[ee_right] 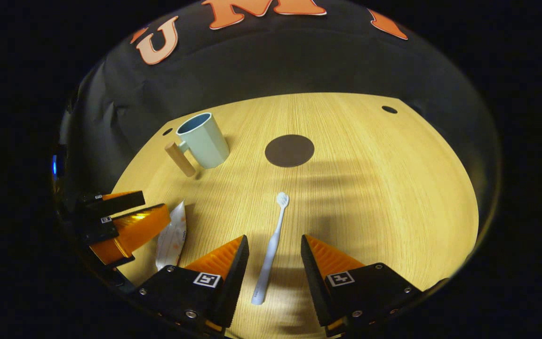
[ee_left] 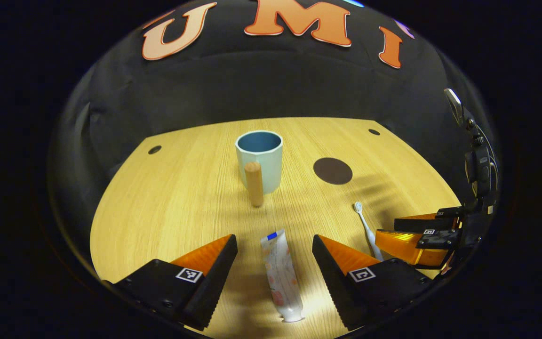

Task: Put the toothbrush and toothpaste on the desktop into the cup, then pick up the cup and place it on the coaster on the desktop.

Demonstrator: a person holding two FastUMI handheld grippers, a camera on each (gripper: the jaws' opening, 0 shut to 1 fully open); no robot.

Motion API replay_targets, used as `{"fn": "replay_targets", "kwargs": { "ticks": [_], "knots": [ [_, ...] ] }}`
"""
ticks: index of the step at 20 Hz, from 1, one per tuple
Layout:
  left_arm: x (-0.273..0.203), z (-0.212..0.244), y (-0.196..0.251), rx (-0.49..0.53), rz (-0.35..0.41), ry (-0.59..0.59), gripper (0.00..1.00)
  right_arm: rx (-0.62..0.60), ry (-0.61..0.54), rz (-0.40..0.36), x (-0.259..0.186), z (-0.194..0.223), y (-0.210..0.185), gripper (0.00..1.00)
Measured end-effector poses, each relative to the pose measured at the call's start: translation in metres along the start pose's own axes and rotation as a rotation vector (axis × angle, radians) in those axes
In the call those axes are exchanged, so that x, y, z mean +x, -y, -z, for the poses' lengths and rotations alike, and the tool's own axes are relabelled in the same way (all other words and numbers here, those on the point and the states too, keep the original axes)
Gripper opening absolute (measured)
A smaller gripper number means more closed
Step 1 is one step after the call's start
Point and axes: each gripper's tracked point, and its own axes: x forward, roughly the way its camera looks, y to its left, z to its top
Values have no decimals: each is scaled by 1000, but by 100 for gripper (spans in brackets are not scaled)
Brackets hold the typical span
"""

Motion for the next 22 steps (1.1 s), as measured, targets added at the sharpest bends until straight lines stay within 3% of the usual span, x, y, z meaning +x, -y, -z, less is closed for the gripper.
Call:
{"fn": "replay_targets", "kwargs": {
  "ticks": [2, 3, 4, 5, 7, 9, 10, 12, 13, 14, 17, 19, 21, 22],
  "knots": [
    [10, 11, 3, -43, -1, -85, 91, -35, -49, -7, 8, 11, -3, 65],
    [10, 14, 4, -46, -19, -139, 79, -54, -69, 3, 12, 17, -3, 64],
    [10, 16, 7, -58, -18, -167, 89, -65, -88, 10, 14, 21, -4, 64],
    [10, 17, 7, -70, -11, -189, 81, -76, -71, 20, 17, 18, -4, 64],
    [9, 27, 12, -103, 7, -235, 84, -70, -93, 3, 15, 21, -8, 58],
    [12, 35, 18, -138, 20, -278, 62, -82, -88, 24, 16, 18, -4, 48],
    [12, 36, 21, -149, 26, -291, 56, -90, -84, 32, 18, 17, -4, 39],
    [12, 33, 20, -159, 6, -304, 60, -116, -89, 21, 19, 16, -6, 25],
    [14, 37, 21, -174, -3, -320, 61, -127, -105, 11, 20, 17, -4, 23],
    [9, 35, 19, -174, -11, -324, 42, -113, -110, 3, 22, 16, -4, 18],
    [8, 40, 18, -192, -30, -340, 38, -93, -115, -18, 25, 13, -6, 11],
    [8, 34, 22, -231, -7, -321, 17, -84, -99, -32, 22, 10, -7, 6],
    [8, 33, 22, -238, 21, -301, 17, -91, -68, -29, 25, 7, -8, 4],
    [8, 32, 22, -239, 30, -289, 11, -93, -59, -33, 24, 6, -8, 4]
  ]
}}
